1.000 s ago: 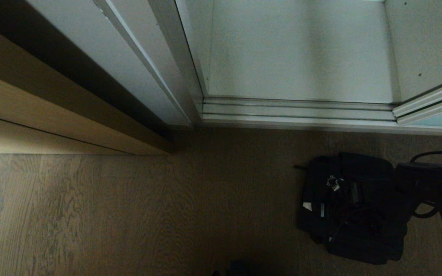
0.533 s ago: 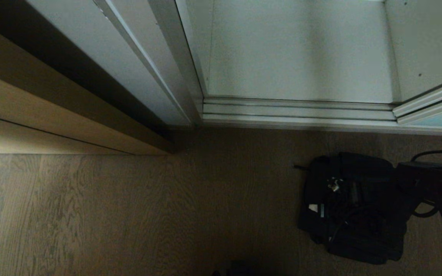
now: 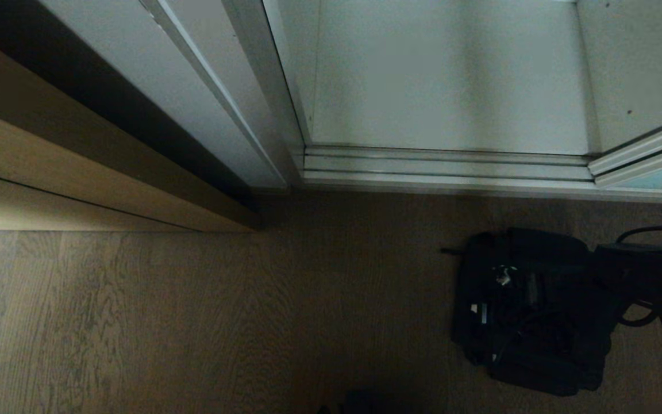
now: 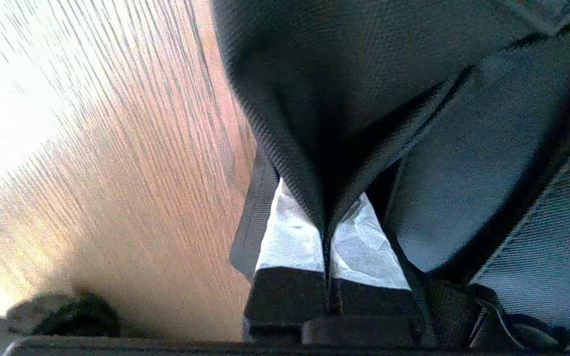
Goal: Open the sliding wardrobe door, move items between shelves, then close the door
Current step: Place the bag on the higher shelf
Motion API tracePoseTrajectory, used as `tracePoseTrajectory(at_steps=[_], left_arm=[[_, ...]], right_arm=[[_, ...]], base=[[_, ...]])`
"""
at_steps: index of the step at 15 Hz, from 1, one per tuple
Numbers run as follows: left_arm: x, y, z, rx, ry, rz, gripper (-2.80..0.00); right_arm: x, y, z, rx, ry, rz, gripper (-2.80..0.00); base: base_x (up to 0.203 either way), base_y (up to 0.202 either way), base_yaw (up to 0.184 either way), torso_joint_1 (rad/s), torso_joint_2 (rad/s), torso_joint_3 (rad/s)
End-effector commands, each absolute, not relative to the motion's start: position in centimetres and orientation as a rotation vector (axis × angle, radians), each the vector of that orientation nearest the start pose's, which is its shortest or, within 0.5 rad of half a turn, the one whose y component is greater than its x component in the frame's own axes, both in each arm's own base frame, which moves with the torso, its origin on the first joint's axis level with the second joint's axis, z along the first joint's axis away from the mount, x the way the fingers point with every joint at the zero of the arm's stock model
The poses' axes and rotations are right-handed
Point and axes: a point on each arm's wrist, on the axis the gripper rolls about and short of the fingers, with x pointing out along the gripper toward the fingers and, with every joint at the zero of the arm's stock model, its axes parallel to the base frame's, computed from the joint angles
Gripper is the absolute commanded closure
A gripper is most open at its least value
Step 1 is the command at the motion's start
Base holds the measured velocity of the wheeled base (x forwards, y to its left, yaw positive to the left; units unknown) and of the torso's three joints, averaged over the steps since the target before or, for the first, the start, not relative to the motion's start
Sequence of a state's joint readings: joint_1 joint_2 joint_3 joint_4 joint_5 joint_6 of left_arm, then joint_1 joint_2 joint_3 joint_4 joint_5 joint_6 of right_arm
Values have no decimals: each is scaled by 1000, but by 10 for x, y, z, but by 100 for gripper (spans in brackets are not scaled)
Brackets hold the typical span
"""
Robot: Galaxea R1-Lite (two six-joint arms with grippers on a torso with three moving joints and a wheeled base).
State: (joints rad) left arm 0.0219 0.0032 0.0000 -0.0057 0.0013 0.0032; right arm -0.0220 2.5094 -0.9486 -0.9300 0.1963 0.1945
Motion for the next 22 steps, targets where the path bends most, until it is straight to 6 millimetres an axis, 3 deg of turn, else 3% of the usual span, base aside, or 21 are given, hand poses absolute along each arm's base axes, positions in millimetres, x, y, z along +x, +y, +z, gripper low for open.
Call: tracePoseTrajectory(at_steps=[1, 5, 8, 14, 22], left_arm=[[-22, 0, 76, 3, -1, 25, 0], [-22, 0, 76, 3, -1, 23, 0], [-22, 0, 76, 3, -1, 23, 0], [-22, 0, 76, 3, -1, 23, 0], [-22, 0, 76, 3, -1, 23, 0]], right_arm=[[403, -20, -30, 256, 551, 49, 0], [397, -70, 39, 223, 359, -96, 0], [379, -92, 65, 221, 315, -161, 0], [329, -86, 101, 227, 277, -173, 0], [265, -85, 168, 176, 57, -216, 0]], base=[[0, 0, 0, 0, 0, 0], [0, 0, 0, 0, 0, 0], [0, 0, 0, 0, 0, 0], [0, 0, 0, 0, 0, 0], [0, 0, 0, 0, 0, 0]])
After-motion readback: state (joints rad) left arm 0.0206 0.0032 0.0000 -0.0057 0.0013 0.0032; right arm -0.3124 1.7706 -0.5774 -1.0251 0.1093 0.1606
